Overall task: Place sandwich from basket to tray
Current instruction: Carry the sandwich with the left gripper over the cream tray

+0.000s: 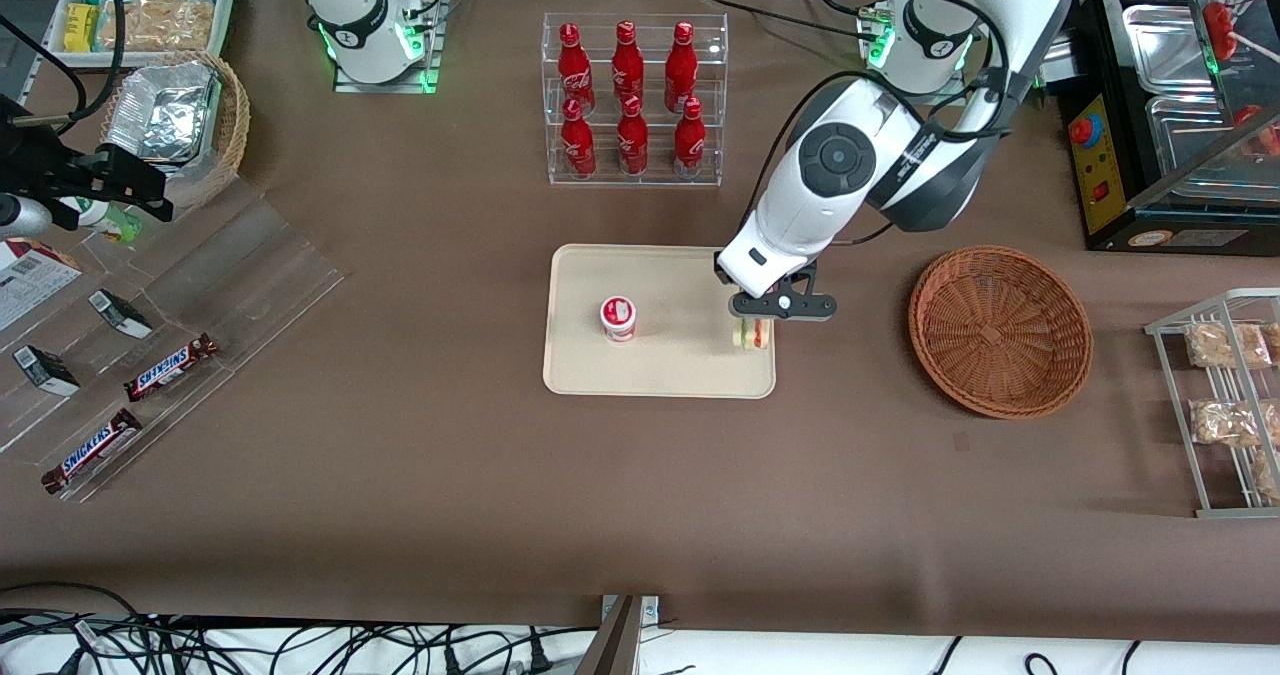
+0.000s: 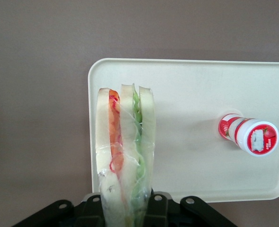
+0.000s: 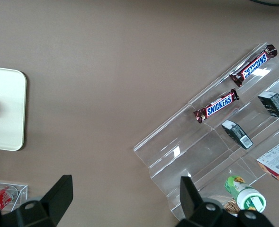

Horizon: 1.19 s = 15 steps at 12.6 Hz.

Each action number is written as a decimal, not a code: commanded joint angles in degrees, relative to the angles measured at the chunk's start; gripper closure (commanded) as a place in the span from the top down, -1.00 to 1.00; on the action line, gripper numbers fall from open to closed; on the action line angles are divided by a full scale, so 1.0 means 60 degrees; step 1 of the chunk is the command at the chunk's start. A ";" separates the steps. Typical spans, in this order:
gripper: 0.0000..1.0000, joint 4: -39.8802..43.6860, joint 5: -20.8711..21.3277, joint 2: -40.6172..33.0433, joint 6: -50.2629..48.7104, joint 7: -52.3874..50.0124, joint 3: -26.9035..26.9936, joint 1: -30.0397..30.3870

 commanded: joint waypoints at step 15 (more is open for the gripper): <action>0.99 0.0332 0.2281 0.2427 0.1299 -0.1894 0.0105 -0.0970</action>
